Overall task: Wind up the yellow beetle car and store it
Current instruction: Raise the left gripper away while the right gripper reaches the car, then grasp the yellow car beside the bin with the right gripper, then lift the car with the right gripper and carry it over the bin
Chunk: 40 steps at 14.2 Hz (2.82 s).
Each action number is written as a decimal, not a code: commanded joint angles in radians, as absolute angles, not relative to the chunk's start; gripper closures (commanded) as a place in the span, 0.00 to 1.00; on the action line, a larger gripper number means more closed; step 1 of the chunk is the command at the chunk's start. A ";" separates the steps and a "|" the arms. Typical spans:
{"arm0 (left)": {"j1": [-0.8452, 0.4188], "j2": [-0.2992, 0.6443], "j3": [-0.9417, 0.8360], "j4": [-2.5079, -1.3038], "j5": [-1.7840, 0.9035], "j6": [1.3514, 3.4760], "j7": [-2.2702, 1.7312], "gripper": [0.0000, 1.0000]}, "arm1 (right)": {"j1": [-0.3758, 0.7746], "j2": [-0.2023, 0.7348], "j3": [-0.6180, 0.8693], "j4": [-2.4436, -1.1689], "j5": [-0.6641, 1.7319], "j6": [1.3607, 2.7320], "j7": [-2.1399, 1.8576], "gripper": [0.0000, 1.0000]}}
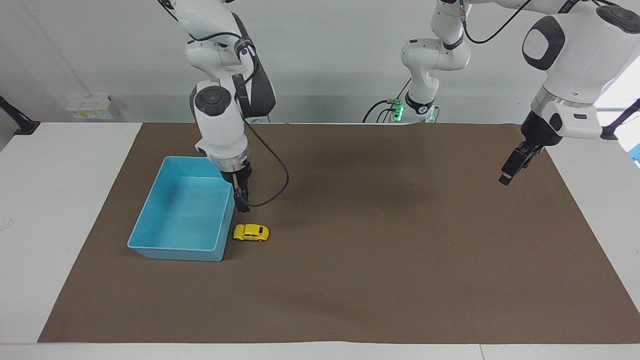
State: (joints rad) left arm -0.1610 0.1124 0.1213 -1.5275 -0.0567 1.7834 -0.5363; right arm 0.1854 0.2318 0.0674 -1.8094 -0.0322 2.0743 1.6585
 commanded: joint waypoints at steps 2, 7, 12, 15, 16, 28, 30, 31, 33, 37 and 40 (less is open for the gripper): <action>-0.135 0.094 0.120 -1.522 -0.041 1.685 -0.252 0.00 | 0.178 0.294 0.074 -1.822 -0.057 2.181 1.697 0.00; -0.141 0.086 0.121 -1.522 0.017 1.634 -0.133 0.00 | 0.172 0.373 0.072 -1.876 -0.058 2.354 1.701 0.00; -0.143 0.035 0.112 -1.522 0.022 1.565 -0.011 0.00 | 0.164 0.380 0.071 -1.930 -0.058 2.425 1.700 0.00; -0.135 0.024 0.112 -1.537 0.006 1.583 -0.003 0.00 | 0.160 0.383 0.071 -1.960 -0.058 2.471 1.697 0.12; -0.144 0.023 0.110 -1.537 0.005 1.583 -0.002 0.00 | 0.160 0.382 0.072 -1.974 -0.058 2.488 1.695 0.37; -0.175 0.015 0.107 -1.558 -0.015 1.605 -0.011 0.00 | 0.179 0.345 0.074 -1.832 -0.052 2.285 1.746 1.00; -0.175 0.014 0.107 -1.560 -0.018 1.603 -0.015 0.00 | 0.179 0.321 0.075 -1.796 -0.048 2.218 1.738 1.00; -0.175 0.014 0.107 -1.559 -0.018 1.603 -0.015 0.00 | 0.179 0.305 0.075 -1.789 -0.046 2.197 1.738 1.00; -0.175 0.018 0.107 -1.551 -0.018 1.606 -0.015 0.00 | 0.181 0.279 0.087 -1.787 -0.043 2.169 1.738 1.00; -0.176 0.018 0.109 -1.549 -0.018 1.611 -0.015 0.00 | 0.179 0.213 0.094 -1.779 -0.040 2.083 1.710 1.00; -0.176 0.018 0.109 -1.548 -0.018 1.611 -0.015 0.00 | 0.178 0.189 0.094 -1.749 -0.040 2.020 1.704 1.00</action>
